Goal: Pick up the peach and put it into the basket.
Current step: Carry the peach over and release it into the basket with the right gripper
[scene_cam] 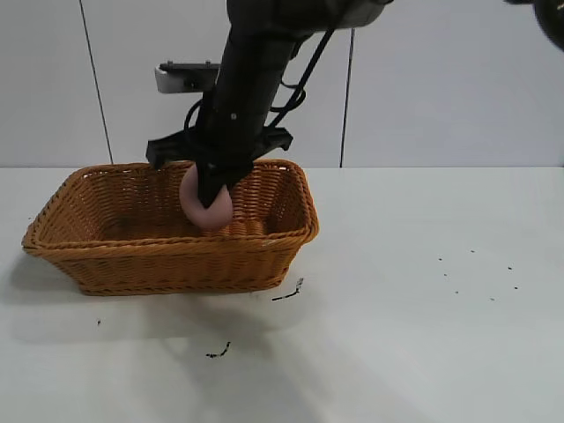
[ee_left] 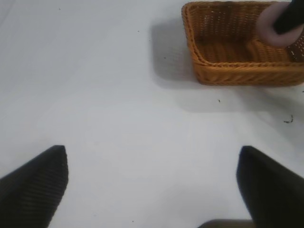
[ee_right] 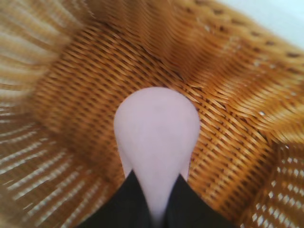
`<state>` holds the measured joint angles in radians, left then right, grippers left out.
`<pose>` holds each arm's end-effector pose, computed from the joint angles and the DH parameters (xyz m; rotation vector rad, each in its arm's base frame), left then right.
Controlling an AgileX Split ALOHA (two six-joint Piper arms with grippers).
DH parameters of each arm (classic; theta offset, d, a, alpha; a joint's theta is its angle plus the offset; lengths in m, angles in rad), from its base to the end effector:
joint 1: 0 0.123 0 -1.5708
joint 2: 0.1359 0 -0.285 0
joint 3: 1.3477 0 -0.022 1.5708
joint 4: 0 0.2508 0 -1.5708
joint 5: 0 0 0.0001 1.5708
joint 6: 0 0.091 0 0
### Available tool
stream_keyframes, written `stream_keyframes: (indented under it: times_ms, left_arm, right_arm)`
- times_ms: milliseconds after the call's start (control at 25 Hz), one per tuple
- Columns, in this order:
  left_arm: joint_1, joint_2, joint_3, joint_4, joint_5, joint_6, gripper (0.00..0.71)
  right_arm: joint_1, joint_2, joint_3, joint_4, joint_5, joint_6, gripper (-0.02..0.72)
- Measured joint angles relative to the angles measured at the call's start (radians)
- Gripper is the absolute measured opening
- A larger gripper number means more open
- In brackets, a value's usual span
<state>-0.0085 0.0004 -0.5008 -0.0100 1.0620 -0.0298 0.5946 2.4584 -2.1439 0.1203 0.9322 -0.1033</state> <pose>-0.0049 -0.0008 0.2774 -0.0213 2.0452 -0.0359 0.4334 0.3037 0.1533 -0.8750 2.6129 0.2889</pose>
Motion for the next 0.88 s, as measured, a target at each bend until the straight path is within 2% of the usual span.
stream_keyframes:
  times_ms: [80, 120, 160, 280, 360, 520, 720, 880]
  left_arm:
    - [0.0, 0.0, 0.0, 0.0, 0.0, 0.0, 0.693]
    - [0.0, 0.0, 0.0, 0.0, 0.0, 0.0, 0.693]
    - [0.0, 0.0, 0.0, 0.0, 0.0, 0.0, 0.693]
    - [0.0, 0.0, 0.0, 0.0, 0.0, 0.0, 0.693]
    - [0.0, 0.0, 0.0, 0.0, 0.0, 0.0, 0.693]
    - [0.0, 0.0, 0.0, 0.0, 0.0, 0.0, 0.693]
    - [0.0, 0.0, 0.0, 0.0, 0.0, 0.0, 0.693]
    - [0.0, 0.0, 0.0, 0.0, 0.0, 0.0, 0.693]
  right_arm:
    - [0.0, 0.008, 0.0, -0.001, 0.002, 0.0, 0.017]
    - [0.0, 0.008, 0.0, -0.001, 0.004, 0.0, 0.074]
    - [0.0, 0.008, 0.0, -0.001, 0.005, 0.0, 0.146]
    - [0.0, 0.005, 0.0, -0.009, 0.006, 0.0, 0.519]
    - [0.0, -0.003, -0.015, -0.017, 0.011, 0.0, 0.627]
    - [0.0, -0.034, -0.109, -0.024, 0.071, 0.0, 0.685]
    - [-0.01, -0.062, -0.28, -0.06, 0.201, 0.014, 0.688]
    - [-0.071, -0.063, -0.35, -0.076, 0.261, 0.02, 0.688]
